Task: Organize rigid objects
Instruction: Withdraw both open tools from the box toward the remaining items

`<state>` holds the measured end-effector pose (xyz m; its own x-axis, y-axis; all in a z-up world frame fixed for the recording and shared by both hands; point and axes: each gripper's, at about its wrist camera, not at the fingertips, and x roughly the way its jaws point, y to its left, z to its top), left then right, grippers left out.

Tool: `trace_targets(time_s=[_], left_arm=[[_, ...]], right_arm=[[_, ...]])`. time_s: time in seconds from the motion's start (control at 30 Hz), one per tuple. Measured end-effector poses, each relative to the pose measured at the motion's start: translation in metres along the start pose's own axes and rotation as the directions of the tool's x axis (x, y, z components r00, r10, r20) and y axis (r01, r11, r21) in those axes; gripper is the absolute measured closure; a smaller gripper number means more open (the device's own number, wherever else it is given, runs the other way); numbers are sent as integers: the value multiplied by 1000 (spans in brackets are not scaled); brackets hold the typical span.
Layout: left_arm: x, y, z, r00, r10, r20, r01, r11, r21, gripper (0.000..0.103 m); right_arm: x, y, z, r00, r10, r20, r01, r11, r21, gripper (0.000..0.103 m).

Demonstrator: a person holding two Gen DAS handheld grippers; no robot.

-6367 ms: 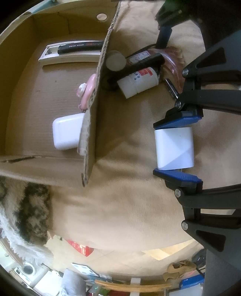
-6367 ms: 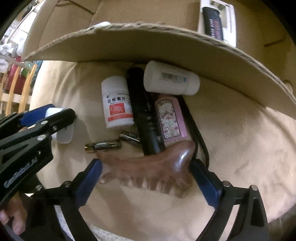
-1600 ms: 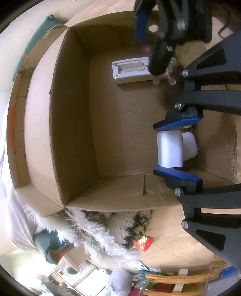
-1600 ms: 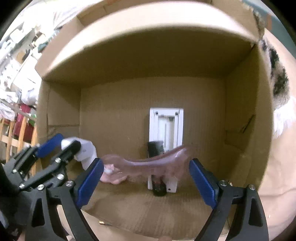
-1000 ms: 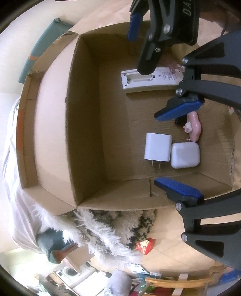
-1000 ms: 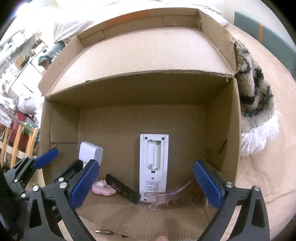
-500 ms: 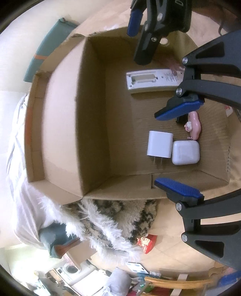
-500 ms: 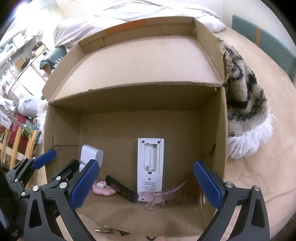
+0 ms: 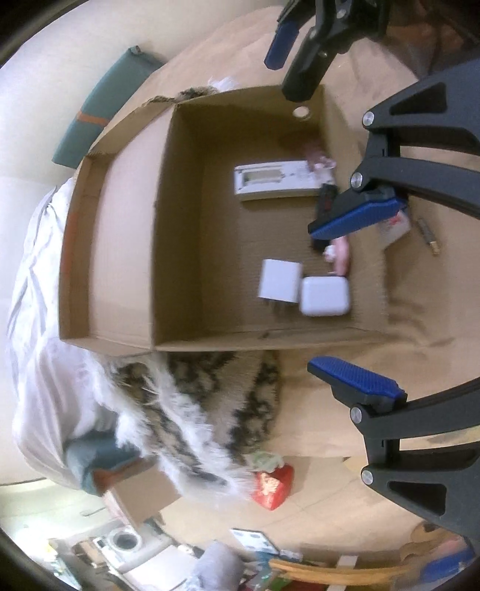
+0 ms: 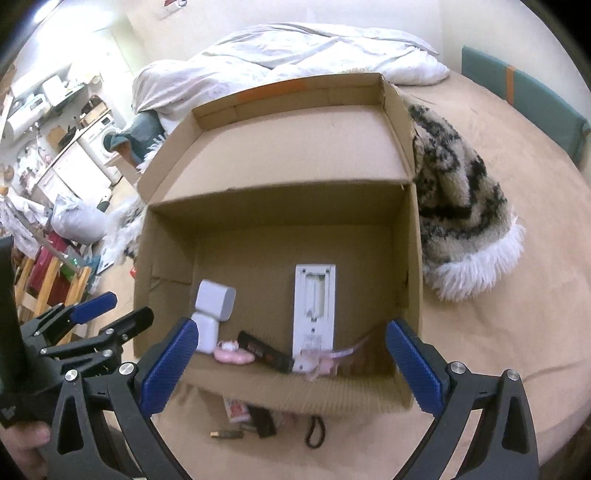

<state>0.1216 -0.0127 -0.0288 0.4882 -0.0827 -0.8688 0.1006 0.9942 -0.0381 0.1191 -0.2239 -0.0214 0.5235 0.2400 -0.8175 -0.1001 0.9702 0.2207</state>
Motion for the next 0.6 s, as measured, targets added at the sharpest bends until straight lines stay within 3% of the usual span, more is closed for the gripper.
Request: trace_targets(time_s=[0.3,0.43,0.6], left_arm=[[-12,15,-33,1000,15,-13,-15,999,-44,40],[0,19,-37,997,-27,-72,22,998,-65,40],[19,24,-49,991,-4,-136,-9,996,-94,40]], right_arm=[[-12,-9,-39,998,47,-43,-44,996,72,0],[-9,-11,-50,997,37,-67,-32,996,82,0],[5,-13,-62,992,-3,-125,13,997,81,0]])
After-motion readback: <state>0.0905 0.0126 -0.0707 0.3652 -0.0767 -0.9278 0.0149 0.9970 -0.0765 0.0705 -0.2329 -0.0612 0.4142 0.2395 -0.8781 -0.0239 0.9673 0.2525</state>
